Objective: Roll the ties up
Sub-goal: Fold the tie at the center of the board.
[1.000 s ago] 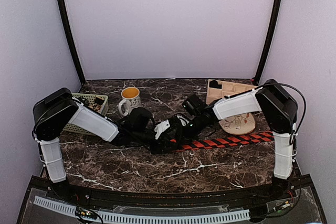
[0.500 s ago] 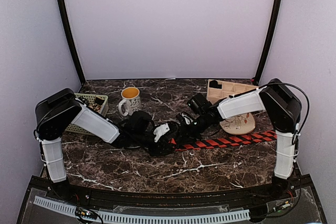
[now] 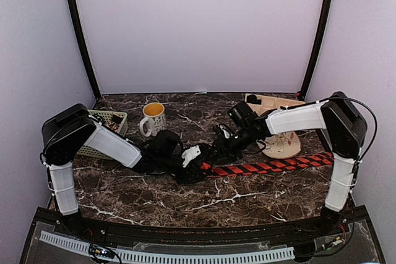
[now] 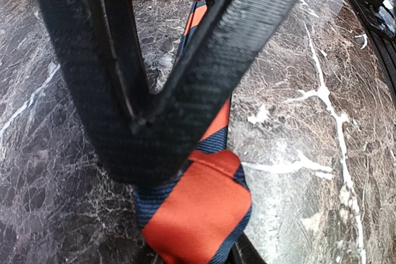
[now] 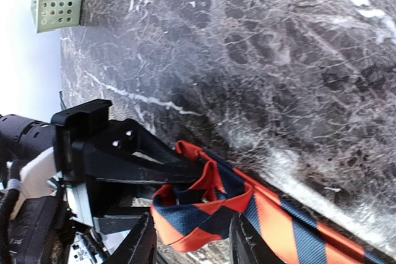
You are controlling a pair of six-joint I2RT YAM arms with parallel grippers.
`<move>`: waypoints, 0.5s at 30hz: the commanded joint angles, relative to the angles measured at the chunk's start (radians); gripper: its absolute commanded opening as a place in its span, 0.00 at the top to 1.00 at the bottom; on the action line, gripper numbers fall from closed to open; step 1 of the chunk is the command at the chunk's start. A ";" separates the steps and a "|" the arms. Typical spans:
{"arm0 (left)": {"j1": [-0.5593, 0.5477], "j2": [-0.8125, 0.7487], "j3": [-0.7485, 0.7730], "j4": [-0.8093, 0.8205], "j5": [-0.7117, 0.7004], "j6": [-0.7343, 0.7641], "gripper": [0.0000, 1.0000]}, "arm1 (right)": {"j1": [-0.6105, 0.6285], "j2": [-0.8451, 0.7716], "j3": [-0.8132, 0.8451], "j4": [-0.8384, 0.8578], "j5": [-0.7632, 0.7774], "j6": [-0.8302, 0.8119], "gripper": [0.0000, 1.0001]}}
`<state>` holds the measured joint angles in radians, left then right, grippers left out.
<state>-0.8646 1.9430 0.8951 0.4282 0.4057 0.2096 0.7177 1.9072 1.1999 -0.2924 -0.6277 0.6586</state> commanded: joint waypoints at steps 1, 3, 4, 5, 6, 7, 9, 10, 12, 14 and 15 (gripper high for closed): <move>-0.007 0.043 -0.019 -0.152 -0.035 0.009 0.71 | 0.014 -0.003 0.021 0.013 -0.058 0.021 0.60; -0.007 0.042 -0.017 -0.153 -0.036 0.008 0.70 | 0.026 0.017 0.035 -0.005 -0.061 0.007 0.61; -0.007 0.043 -0.016 -0.153 -0.037 0.008 0.70 | 0.032 0.027 0.041 -0.018 -0.059 0.000 0.61; -0.007 0.042 -0.014 -0.154 -0.037 0.007 0.70 | 0.037 0.037 0.045 -0.029 -0.057 -0.006 0.62; -0.007 0.042 -0.013 -0.156 -0.038 0.008 0.70 | 0.038 0.044 0.047 -0.038 -0.054 -0.012 0.63; -0.007 0.042 -0.011 -0.159 -0.038 0.008 0.70 | 0.040 0.051 0.047 -0.045 -0.048 -0.018 0.65; -0.007 0.040 -0.011 -0.162 -0.039 0.008 0.69 | 0.040 0.061 0.046 -0.066 -0.021 -0.031 0.72; -0.007 0.038 -0.012 -0.162 -0.040 0.008 0.69 | 0.038 0.068 0.052 -0.092 -0.006 -0.042 0.76; -0.006 0.031 -0.012 -0.161 -0.041 0.001 0.68 | 0.037 0.079 0.058 -0.121 0.018 -0.061 0.86; -0.005 0.018 -0.014 -0.156 -0.038 -0.007 0.66 | 0.031 0.083 0.055 -0.131 0.034 -0.072 0.94; -0.004 0.010 -0.014 -0.151 -0.036 -0.008 0.63 | 0.026 0.083 0.049 -0.129 0.039 -0.073 0.99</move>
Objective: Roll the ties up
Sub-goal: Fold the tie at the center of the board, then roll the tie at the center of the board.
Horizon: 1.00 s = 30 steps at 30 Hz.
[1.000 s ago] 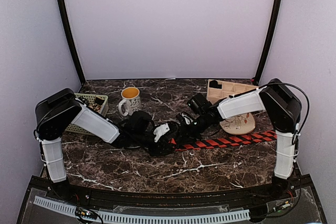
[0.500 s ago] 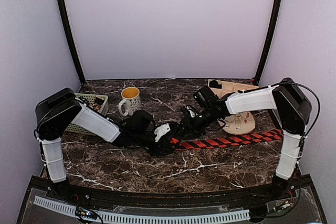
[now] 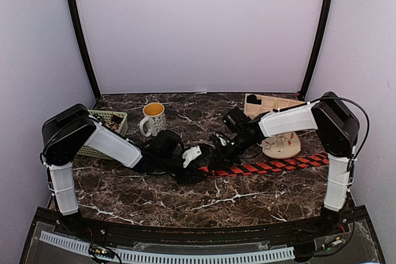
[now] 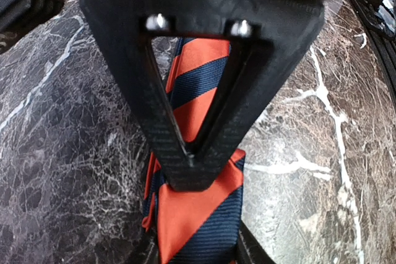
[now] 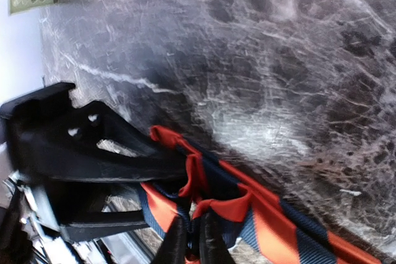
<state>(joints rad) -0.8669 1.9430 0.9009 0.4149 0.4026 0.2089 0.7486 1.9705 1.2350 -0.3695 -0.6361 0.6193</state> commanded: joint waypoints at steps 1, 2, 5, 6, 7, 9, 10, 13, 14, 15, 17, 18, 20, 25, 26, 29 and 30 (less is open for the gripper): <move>-0.001 -0.004 -0.019 -0.129 -0.034 -0.013 0.59 | -0.011 0.020 0.009 -0.049 0.051 -0.034 1.00; 0.001 -0.020 -0.020 -0.119 -0.034 -0.022 0.53 | -0.015 0.018 0.002 -0.045 0.058 -0.034 1.00; 0.003 -0.069 -0.031 -0.072 -0.025 -0.027 0.39 | -0.029 0.020 -0.015 -0.028 0.066 -0.035 1.00; 0.003 -0.077 -0.030 -0.062 -0.023 -0.026 0.35 | -0.032 0.022 -0.018 -0.024 0.064 -0.035 1.00; 0.003 -0.079 -0.024 -0.057 -0.020 -0.028 0.29 | -0.032 0.024 -0.020 -0.020 0.062 -0.034 1.00; -0.001 -0.072 -0.009 -0.051 -0.021 -0.034 0.21 | -0.034 0.025 -0.020 -0.010 0.057 -0.030 1.00; -0.002 -0.065 -0.005 -0.044 -0.023 -0.034 0.20 | -0.034 0.024 -0.021 -0.004 0.052 -0.027 1.00; -0.009 -0.028 0.024 -0.023 -0.029 -0.030 0.18 | -0.034 0.022 -0.021 0.010 0.043 -0.017 1.00; -0.010 -0.013 0.037 -0.022 -0.025 -0.030 0.18 | -0.034 0.019 -0.022 0.014 0.039 -0.012 1.00; -0.013 0.003 0.051 -0.016 -0.023 -0.033 0.18 | -0.034 0.017 -0.024 0.021 0.038 -0.008 1.00; -0.018 0.030 0.073 0.005 -0.020 -0.038 0.18 | -0.034 0.013 -0.027 0.027 0.032 -0.003 1.00; -0.021 0.043 0.082 0.015 -0.023 -0.040 0.19 | -0.034 0.011 -0.028 0.031 0.031 -0.001 1.00; -0.028 0.070 0.104 0.027 -0.031 -0.043 0.20 | -0.035 0.007 -0.031 0.040 0.021 0.005 1.00; -0.037 0.132 0.154 0.022 -0.015 -0.038 0.28 | -0.032 -0.001 -0.030 0.075 -0.006 0.026 1.00; -0.037 0.134 0.155 0.006 -0.006 -0.031 0.32 | -0.032 -0.003 -0.029 0.081 -0.013 0.030 1.00; -0.037 0.109 0.115 -0.038 0.007 0.008 0.53 | -0.032 -0.008 -0.029 0.103 -0.044 0.047 1.00; -0.035 0.091 0.085 -0.042 0.003 0.021 0.57 | -0.031 -0.011 -0.031 0.110 -0.054 0.054 1.00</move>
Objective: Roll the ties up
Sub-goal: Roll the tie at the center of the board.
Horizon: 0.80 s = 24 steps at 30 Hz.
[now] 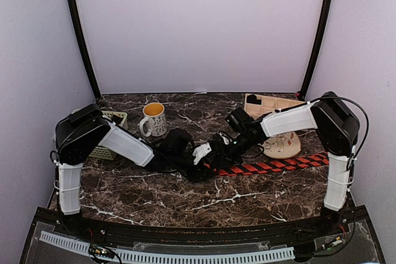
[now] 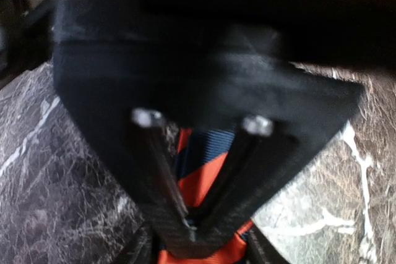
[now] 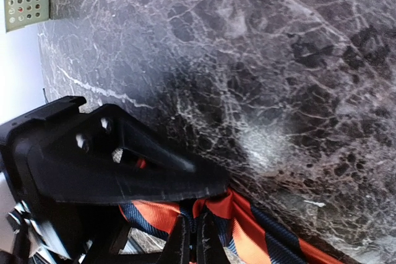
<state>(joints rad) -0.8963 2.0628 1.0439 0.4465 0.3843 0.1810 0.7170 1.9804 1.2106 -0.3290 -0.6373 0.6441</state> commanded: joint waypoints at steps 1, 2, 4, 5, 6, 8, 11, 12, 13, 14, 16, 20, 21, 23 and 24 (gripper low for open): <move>-0.002 -0.050 -0.089 -0.072 0.015 0.062 0.60 | 0.002 -0.023 -0.010 0.076 -0.059 0.033 1.00; 0.001 -0.065 -0.113 -0.079 0.015 0.069 0.64 | 0.003 -0.026 -0.012 0.079 -0.064 0.036 1.00; 0.011 -0.094 -0.150 -0.096 0.029 0.082 0.66 | 0.007 -0.023 -0.014 0.083 -0.074 0.034 1.00; 0.015 -0.103 -0.160 -0.105 0.035 0.089 0.67 | 0.011 -0.016 -0.014 0.080 -0.074 0.028 1.00; 0.018 -0.110 -0.167 -0.115 0.038 0.096 0.68 | 0.013 -0.005 -0.015 0.077 -0.072 0.021 1.00; 0.020 -0.121 -0.179 -0.124 0.039 0.101 0.68 | 0.013 0.014 -0.025 0.073 -0.067 0.006 1.00; 0.023 -0.133 -0.183 -0.124 0.039 0.090 0.56 | 0.012 0.036 -0.040 0.057 -0.040 -0.028 1.00; 0.023 -0.140 -0.187 -0.121 0.043 0.083 0.50 | 0.013 0.041 -0.049 0.053 -0.029 -0.038 1.00; 0.024 -0.149 -0.195 -0.111 0.042 0.074 0.46 | 0.013 0.045 -0.051 0.052 -0.016 -0.046 1.00; 0.026 -0.161 -0.206 -0.097 0.040 0.064 0.44 | 0.013 0.046 -0.076 0.052 -0.007 -0.053 1.00; 0.032 -0.186 -0.235 -0.062 0.036 0.050 0.41 | 0.013 0.045 -0.101 0.051 0.009 -0.063 1.00; 0.042 -0.231 -0.295 -0.014 0.026 0.033 0.41 | 0.012 0.040 -0.124 0.052 0.037 -0.072 1.00; 0.044 -0.241 -0.310 -0.004 0.024 0.029 0.41 | 0.013 0.040 -0.124 0.052 0.040 -0.074 1.00; 0.045 -0.248 -0.325 0.010 0.029 0.026 0.41 | 0.013 0.037 -0.124 0.051 0.048 -0.076 1.00; 0.045 -0.245 -0.323 0.009 0.037 0.025 0.42 | 0.012 0.036 -0.124 0.050 0.053 -0.078 1.00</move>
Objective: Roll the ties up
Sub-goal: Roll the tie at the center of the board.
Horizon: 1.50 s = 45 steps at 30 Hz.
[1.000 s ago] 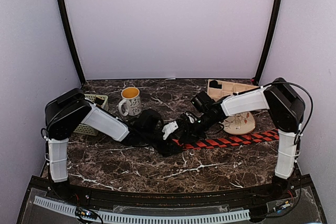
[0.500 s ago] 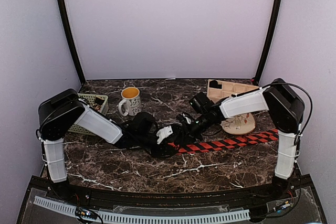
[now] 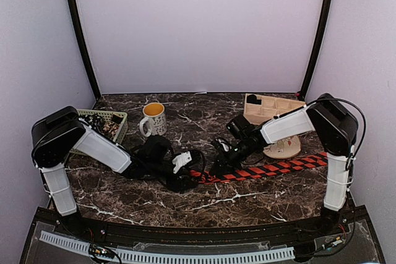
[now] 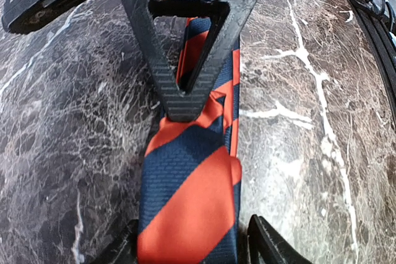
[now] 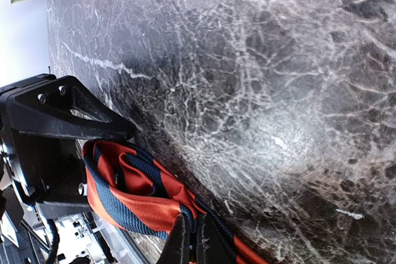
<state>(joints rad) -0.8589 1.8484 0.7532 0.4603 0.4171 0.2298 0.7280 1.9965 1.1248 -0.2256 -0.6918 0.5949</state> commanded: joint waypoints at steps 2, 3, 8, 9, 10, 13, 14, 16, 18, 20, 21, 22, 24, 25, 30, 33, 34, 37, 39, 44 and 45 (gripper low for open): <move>0.008 -0.023 -0.021 -0.006 0.017 -0.031 0.45 | 0.002 0.019 -0.035 -0.055 0.110 -0.031 1.00; 0.008 -0.021 -0.014 -0.006 0.024 -0.035 0.48 | 0.002 0.021 -0.034 -0.054 0.109 -0.032 1.00; 0.001 -0.038 0.024 0.024 0.060 -0.061 0.62 | 0.005 0.019 -0.028 -0.053 0.106 -0.029 1.00; -0.005 -0.039 0.040 0.025 0.061 -0.061 0.63 | 0.006 0.018 -0.028 -0.051 0.105 -0.028 1.00; -0.012 -0.038 0.056 0.022 0.061 -0.057 0.64 | 0.007 0.018 -0.027 -0.049 0.104 -0.027 1.00; -0.028 -0.019 0.103 0.022 0.069 -0.066 0.65 | 0.012 0.016 -0.024 -0.043 0.098 -0.022 1.00; -0.031 -0.009 0.115 0.028 0.071 -0.074 0.65 | 0.014 0.017 -0.023 -0.040 0.095 -0.020 1.00; -0.040 0.024 0.148 0.037 0.073 -0.087 0.65 | 0.017 0.015 -0.021 -0.034 0.090 -0.015 1.00; -0.050 0.062 0.176 0.043 0.073 -0.098 0.63 | 0.017 0.012 -0.020 -0.030 0.088 -0.011 1.00; -0.059 0.097 0.187 0.058 0.071 -0.106 0.60 | 0.019 0.005 -0.025 -0.027 0.087 -0.007 1.00; -0.061 0.115 0.188 0.065 0.070 -0.111 0.59 | 0.019 0.003 -0.026 -0.026 0.088 -0.005 1.00; -0.064 0.131 0.187 0.071 0.067 -0.114 0.58 | 0.019 0.001 -0.030 -0.023 0.088 -0.004 1.00; -0.067 0.159 0.178 0.080 0.052 -0.112 0.58 | 0.019 -0.004 -0.038 -0.018 0.087 -0.002 1.00; -0.068 0.169 0.173 0.081 0.041 -0.107 0.58 | 0.019 -0.005 -0.040 -0.016 0.085 -0.002 1.00; -0.074 0.187 0.142 0.045 -0.018 -0.071 0.61 | 0.020 -0.009 -0.032 -0.013 0.074 0.000 1.00; -0.083 0.186 0.124 -0.009 -0.064 -0.037 0.62 | 0.020 -0.021 -0.036 0.005 0.066 0.004 1.00; -0.085 0.184 0.112 -0.022 -0.080 -0.030 0.62 | 0.020 -0.023 -0.037 0.010 0.063 0.006 1.00; -0.088 0.171 0.072 -0.027 -0.112 -0.029 0.62 | 0.020 -0.024 -0.051 0.025 0.058 0.016 1.00; -0.088 0.167 0.057 -0.032 -0.126 -0.034 0.62 | 0.021 -0.029 -0.066 0.044 0.052 0.028 1.00; -0.089 0.175 0.077 -0.092 -0.151 -0.029 0.63 | 0.016 -0.045 -0.088 0.061 0.043 0.048 0.95; -0.089 0.176 0.082 -0.109 -0.156 -0.025 0.63 | 0.012 -0.053 -0.089 0.055 0.046 0.047 0.93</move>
<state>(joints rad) -0.9382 1.9846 0.8623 0.5900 0.3145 0.1917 0.7311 1.9583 1.0645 -0.1551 -0.6727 0.6289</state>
